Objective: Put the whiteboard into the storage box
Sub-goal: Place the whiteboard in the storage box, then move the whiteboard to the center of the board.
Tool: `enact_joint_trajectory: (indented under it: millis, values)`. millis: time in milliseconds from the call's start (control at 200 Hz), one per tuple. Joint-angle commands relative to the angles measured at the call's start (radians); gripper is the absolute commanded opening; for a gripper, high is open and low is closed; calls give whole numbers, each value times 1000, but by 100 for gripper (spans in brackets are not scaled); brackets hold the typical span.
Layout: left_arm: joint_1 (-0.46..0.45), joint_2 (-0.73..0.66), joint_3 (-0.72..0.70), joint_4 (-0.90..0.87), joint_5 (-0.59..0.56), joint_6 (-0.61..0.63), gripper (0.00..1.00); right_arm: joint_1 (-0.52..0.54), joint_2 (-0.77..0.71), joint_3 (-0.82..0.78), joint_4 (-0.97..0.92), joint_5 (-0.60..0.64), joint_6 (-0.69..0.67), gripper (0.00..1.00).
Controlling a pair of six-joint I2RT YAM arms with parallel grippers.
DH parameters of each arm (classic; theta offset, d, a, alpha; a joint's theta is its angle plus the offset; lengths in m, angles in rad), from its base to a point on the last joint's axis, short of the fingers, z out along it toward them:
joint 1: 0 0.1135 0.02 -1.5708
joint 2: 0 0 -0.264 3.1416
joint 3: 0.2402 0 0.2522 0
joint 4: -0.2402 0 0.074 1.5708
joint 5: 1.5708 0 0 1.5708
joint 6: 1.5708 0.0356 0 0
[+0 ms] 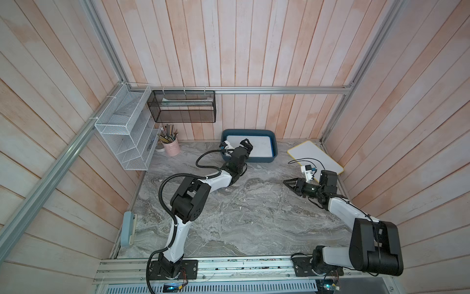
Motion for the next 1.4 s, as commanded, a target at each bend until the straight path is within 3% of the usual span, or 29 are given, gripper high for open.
enact_joint_trajectory:
  millis: [0,305,460,570,770,1030,1225,1395]
  values:
    - [-13,-97,-22,-89,26,205,100,-26,38,88,-109,229,-107,36]
    - [-62,-234,-220,-205,-11,590,100,-42,334,396,-216,468,-173,36]
    - [-63,-314,-327,-262,-150,619,100,-59,519,648,-407,570,-258,37]
    - [-63,-361,-404,-308,-248,588,100,-98,553,693,-414,600,-251,37]
    - [-55,-456,-556,-249,-177,612,100,-119,654,814,-562,730,-303,37]
    - [-55,-539,-669,-208,-53,644,100,-145,720,833,-633,825,-343,38]
    - [-55,-592,-786,-89,5,642,100,-168,720,794,-634,777,-352,38]
    - [-51,-580,-784,-107,29,641,100,-153,662,653,-569,751,-346,38]
